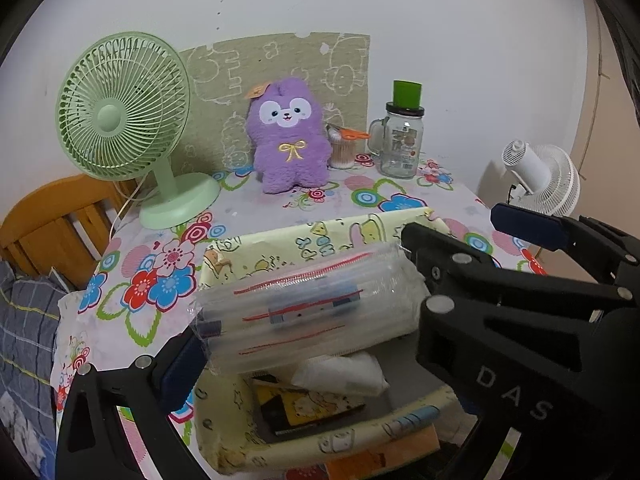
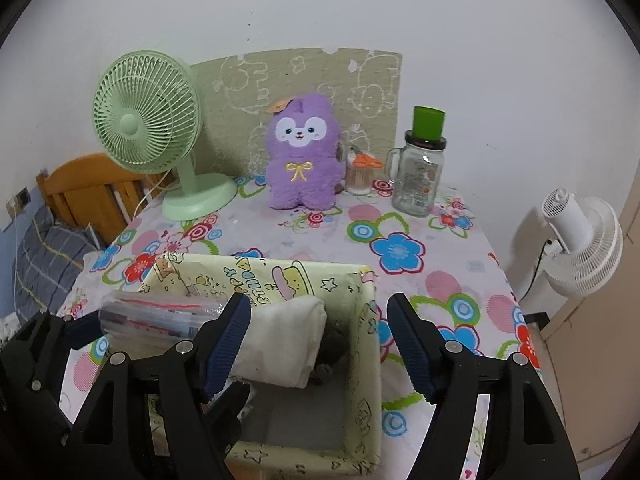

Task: Organize soft objects
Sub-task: 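Lower the clear pen pouch into the basket and open the left tool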

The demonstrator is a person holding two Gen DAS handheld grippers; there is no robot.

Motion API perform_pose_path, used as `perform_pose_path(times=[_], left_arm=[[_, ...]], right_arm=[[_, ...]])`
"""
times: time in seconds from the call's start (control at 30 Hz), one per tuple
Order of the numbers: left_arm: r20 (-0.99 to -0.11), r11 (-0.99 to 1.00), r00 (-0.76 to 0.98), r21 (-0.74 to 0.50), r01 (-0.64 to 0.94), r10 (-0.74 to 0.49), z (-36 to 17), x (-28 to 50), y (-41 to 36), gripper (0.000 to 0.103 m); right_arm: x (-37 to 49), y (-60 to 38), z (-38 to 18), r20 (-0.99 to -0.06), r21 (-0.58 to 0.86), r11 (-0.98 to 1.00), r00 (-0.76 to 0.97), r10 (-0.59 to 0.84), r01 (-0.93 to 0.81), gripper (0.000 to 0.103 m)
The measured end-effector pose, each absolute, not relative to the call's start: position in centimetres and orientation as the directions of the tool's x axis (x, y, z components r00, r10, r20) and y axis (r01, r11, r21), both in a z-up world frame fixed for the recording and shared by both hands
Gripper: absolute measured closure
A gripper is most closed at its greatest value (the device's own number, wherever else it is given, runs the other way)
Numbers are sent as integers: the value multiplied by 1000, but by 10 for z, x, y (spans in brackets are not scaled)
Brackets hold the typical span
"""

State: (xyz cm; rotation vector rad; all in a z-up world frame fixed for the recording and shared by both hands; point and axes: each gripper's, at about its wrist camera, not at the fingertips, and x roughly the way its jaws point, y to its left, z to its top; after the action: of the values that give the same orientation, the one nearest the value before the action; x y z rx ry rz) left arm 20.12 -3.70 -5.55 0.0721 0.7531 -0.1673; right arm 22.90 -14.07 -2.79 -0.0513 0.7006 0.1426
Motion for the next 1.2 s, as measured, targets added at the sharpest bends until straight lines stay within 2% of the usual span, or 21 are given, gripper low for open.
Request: perform_pose_path(times=[0.23,0.93,1.07,1.2], left_arm=[[-699,986,706,16,167,-108,-62,195,-42,0],[-660,983,741,23,183,-122,-44,160,-53,0],[-650,984,750,19,175,-120,-40,149,-52,0],[-644,986,756,17,169,-118,-39,139,-52,0]], right_arm=[[218,-153,-27,-639,-2,993,764,91,-121,24],[186,-164,-20,-621,32,992,775,117,-124,23],[174,-163,-17,-614,30,992,781,117,-124,17],[163,-162,-15,-609,26,991,784,120,-132,17]])
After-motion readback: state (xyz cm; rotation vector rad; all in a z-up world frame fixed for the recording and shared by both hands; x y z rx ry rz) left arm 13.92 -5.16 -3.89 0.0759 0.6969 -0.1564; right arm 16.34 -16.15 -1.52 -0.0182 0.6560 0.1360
